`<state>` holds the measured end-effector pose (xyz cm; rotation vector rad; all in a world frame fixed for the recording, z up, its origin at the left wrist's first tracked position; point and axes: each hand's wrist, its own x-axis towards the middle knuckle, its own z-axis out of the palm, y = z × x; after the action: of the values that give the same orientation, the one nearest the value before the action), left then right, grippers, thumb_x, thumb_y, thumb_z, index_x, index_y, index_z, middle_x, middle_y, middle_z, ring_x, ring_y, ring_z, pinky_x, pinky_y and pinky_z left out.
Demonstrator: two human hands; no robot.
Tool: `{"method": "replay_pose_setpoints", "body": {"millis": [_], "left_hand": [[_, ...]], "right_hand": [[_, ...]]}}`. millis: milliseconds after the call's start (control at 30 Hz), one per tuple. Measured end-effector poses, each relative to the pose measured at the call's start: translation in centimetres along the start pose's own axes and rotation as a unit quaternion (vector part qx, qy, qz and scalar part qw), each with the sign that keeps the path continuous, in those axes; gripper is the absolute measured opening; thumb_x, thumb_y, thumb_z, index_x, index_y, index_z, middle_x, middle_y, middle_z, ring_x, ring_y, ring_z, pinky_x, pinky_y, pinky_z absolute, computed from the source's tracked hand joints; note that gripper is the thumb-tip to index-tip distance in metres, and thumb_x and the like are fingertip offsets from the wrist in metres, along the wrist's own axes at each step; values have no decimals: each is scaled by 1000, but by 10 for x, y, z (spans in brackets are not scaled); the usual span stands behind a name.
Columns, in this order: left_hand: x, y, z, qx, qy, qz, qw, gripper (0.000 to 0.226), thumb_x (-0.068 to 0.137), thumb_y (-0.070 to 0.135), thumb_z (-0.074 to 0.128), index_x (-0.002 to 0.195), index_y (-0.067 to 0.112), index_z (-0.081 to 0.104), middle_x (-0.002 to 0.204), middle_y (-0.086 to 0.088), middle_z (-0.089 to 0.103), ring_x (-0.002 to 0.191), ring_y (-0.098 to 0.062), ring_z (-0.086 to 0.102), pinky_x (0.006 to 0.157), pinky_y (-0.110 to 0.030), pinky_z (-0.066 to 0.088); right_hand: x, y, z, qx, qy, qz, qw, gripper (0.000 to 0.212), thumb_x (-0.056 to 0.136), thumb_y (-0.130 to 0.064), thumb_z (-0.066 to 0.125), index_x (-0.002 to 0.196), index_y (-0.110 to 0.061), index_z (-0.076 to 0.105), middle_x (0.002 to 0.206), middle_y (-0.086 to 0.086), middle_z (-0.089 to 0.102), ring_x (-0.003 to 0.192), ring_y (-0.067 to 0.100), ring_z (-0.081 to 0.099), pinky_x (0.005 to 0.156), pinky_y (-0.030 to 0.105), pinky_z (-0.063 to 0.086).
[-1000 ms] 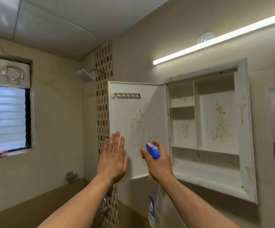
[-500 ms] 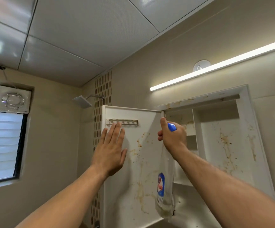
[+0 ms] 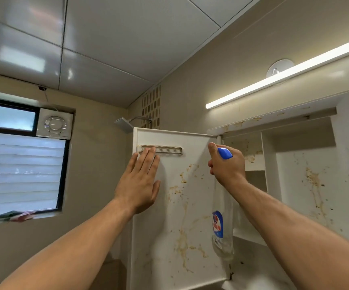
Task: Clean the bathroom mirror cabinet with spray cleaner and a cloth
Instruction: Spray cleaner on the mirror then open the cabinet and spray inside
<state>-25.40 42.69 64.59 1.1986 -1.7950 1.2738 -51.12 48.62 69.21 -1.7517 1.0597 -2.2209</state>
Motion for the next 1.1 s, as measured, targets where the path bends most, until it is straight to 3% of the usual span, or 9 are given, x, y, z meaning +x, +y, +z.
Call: {"method": "replay_pose_setpoints", "body": {"millis": [167, 300, 500, 633, 733, 800, 967, 1100], "left_hand": [[-3, -6, -4, 4, 2, -19, 1000, 77, 103, 49, 22, 165, 6, 7, 174, -13, -1, 161, -27, -9, 130, -47, -5], [-2, -10, -6, 12, 11, -23, 1000, 77, 103, 49, 28, 165, 6, 11, 174, -13, 5, 161, -26, -5, 129, -44, -8], [-1, -10, -5, 8, 10, -17, 1000, 75, 104, 50, 28, 164, 8, 16, 174, -12, 7, 159, -24, -9, 127, -45, -9], [-3, -5, -9, -4, 22, 0, 1000, 70, 103, 47, 32, 159, 4, 32, 171, -16, 17, 161, -30, 6, 128, -45, -2], [-7, 4, -12, -15, 28, 10, 999, 67, 102, 44, 32, 154, 3, 38, 169, -19, 20, 160, -33, 10, 130, -48, 3], [-10, 9, -12, -19, 23, 20, 999, 66, 103, 44, 31, 153, 2, 38, 169, -20, 20, 160, -33, 9, 131, -49, 5], [-24, 20, -8, -28, 8, 28, 999, 67, 104, 45, 28, 155, 3, 36, 170, -19, 16, 160, -33, 6, 131, -50, 2], [-38, 22, -3, -30, -4, 24, 999, 70, 103, 45, 23, 157, 2, 34, 171, -19, 14, 160, -32, 4, 131, -49, 1]], "right_hand": [[-12, -32, 25, 70, -85, -31, 993, 15, 101, -39, 63, 95, -26, 69, 73, 2, 71, 59, 9, 68, 56, 15, 55], [-26, -46, 44, 90, -124, -36, 987, 23, 102, -34, 62, 96, -13, 71, 67, 8, 65, 51, 10, 61, 53, 20, 55], [-41, -46, 46, 98, -145, -50, 983, 22, 103, -27, 60, 119, -13, 67, 76, 9, 69, 61, 13, 67, 61, 21, 58], [-55, -32, 35, 73, -182, -23, 980, 12, 102, -29, 62, 106, -21, 70, 67, 7, 63, 56, 13, 61, 53, 23, 55], [-65, -11, 21, 16, -207, 1, 978, 11, 101, -33, 65, 107, -26, 71, 73, 5, 69, 62, 16, 67, 60, 23, 58], [-67, 3, 7, -6, -181, 23, 983, 13, 99, -34, 67, 109, -28, 71, 82, 5, 74, 70, 17, 72, 66, 25, 61], [-56, 32, -41, -11, 41, 70, 997, 5, 101, -34, 64, 97, -34, 67, 88, 6, 74, 78, 19, 73, 61, 13, 52], [-66, 50, -56, -6, 49, 94, 994, 12, 101, -37, 63, 106, -28, 69, 78, 3, 71, 60, 6, 67, 53, 11, 50]]}}
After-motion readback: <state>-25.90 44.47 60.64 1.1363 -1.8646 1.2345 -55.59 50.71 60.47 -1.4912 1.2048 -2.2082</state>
